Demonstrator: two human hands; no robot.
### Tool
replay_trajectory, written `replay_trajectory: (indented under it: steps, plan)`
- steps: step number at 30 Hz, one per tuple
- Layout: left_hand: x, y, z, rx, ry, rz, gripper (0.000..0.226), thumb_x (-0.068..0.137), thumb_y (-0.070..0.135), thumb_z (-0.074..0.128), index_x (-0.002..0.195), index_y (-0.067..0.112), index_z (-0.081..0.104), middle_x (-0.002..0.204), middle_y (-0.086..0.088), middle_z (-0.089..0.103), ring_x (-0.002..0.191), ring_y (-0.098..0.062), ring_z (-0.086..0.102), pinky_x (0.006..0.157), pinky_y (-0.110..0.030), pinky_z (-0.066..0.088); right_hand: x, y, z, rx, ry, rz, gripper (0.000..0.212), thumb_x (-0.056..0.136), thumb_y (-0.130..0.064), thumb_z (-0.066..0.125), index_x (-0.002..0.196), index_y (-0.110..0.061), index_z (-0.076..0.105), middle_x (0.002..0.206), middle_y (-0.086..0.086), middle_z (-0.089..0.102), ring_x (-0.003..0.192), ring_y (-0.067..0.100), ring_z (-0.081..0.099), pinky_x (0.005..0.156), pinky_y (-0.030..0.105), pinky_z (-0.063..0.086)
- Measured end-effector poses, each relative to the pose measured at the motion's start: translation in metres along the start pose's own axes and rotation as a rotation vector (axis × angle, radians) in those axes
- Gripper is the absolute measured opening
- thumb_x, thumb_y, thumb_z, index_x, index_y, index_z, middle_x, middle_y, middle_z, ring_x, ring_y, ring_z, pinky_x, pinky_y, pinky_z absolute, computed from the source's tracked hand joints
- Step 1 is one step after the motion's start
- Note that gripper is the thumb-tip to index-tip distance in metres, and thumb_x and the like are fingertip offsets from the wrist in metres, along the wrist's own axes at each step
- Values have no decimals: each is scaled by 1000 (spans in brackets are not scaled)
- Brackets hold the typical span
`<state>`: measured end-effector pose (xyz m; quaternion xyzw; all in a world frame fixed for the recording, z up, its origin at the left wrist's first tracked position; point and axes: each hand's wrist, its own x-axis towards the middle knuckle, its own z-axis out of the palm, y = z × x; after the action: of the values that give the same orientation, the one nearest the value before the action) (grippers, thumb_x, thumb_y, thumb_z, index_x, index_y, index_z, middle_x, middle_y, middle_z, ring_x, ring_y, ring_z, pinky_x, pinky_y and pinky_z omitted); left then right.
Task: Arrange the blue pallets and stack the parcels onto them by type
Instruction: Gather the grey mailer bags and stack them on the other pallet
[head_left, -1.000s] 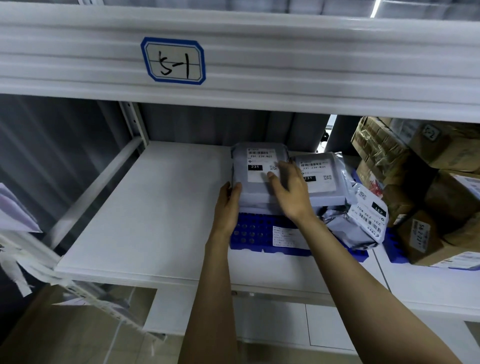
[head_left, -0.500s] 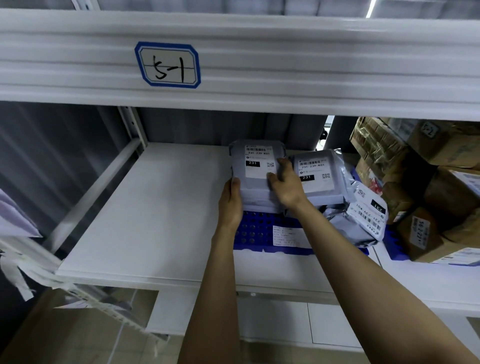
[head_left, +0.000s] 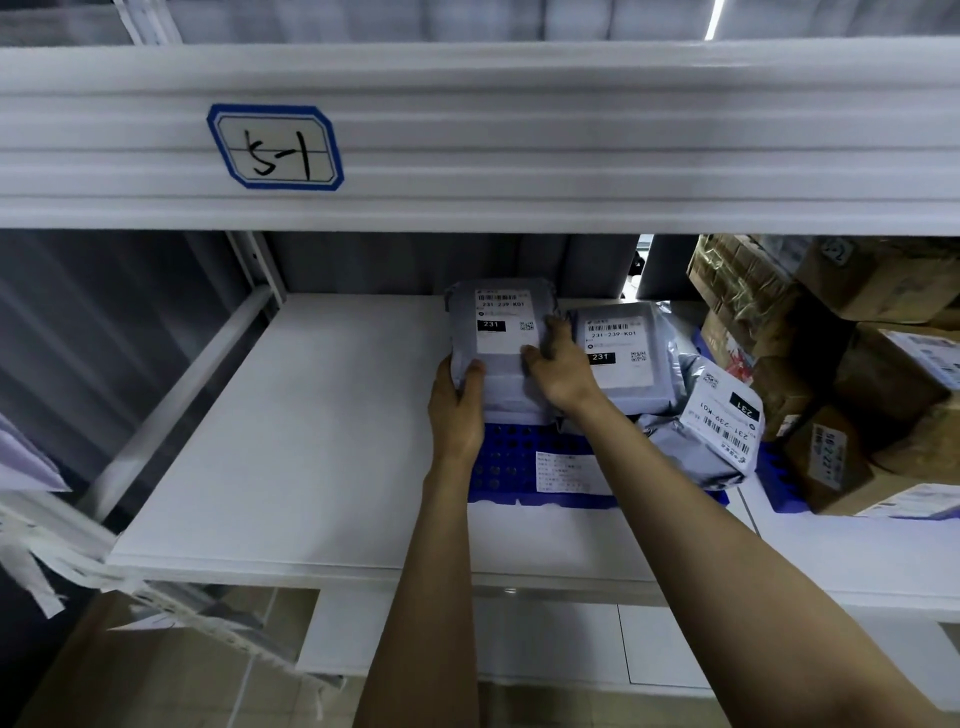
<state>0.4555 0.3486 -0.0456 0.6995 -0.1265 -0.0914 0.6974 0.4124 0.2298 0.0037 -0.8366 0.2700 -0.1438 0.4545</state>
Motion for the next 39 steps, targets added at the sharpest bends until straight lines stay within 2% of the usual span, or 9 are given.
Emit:
replay_trajectory:
  steps: [3,5,7,10,18,22,29,36,39]
  plan:
    - [-1,3,1,23,9,7,35,101,26,45,134,15,46,120,-2,59,105,-15,59,72,-5,47,-3,-4,-4,-76,14,-50,48,96,-11,51,140,-1,35,134,21,51,125,37,48,98,31,38]
    - [-3,1,1,63,44,33,39,100,28,48,137,18,44,128,-3,57,111,-16,56,88,-19,50,-6,-5,-12,-141,103,-126,45,91,-9,56,133,1,43,124,23,54,115,39,51,89,33,42]
    - [-4,-2,1,195,109,80,50,97,35,50,143,21,38,140,-6,48,124,-21,48,104,-40,45,-9,-5,-26,-229,245,-142,53,86,-12,61,135,-2,43,125,23,53,115,39,50,90,38,44]
    - [-7,6,1,469,179,244,67,89,51,43,147,20,33,150,-9,38,135,-27,33,111,-47,34,-11,3,-57,-449,394,-9,70,81,-28,69,140,-7,37,133,20,50,123,40,46,99,48,43]
    - [-28,27,41,823,2,599,60,84,51,40,131,18,55,145,-7,46,139,-31,28,114,-48,25,2,29,-94,-618,133,286,102,66,-74,66,142,-15,34,146,14,43,143,39,23,113,65,13]
    - [-31,14,49,936,-37,620,55,82,49,41,121,18,62,131,-5,58,133,-33,38,111,-54,27,4,30,-96,-629,85,340,95,82,-66,57,150,-12,19,150,13,39,145,37,17,105,77,1]
    - [-31,9,46,978,-52,629,54,81,47,44,124,19,61,131,-4,59,127,-33,44,110,-53,29,8,37,-97,-616,84,369,82,90,-57,50,150,-9,21,148,12,41,142,33,26,105,77,-4]
    - [-30,5,46,970,-73,623,54,80,45,47,127,21,59,133,-2,57,127,-31,43,107,-55,31,19,43,-96,-412,218,282,81,84,-38,66,144,-1,26,139,17,50,135,35,38,109,71,3]
    - [-31,5,46,971,-77,616,53,79,44,48,126,20,60,133,-2,57,126,-31,43,105,-55,33,25,42,-96,-234,297,194,76,81,-28,67,142,-3,29,130,17,57,125,37,49,108,58,32]
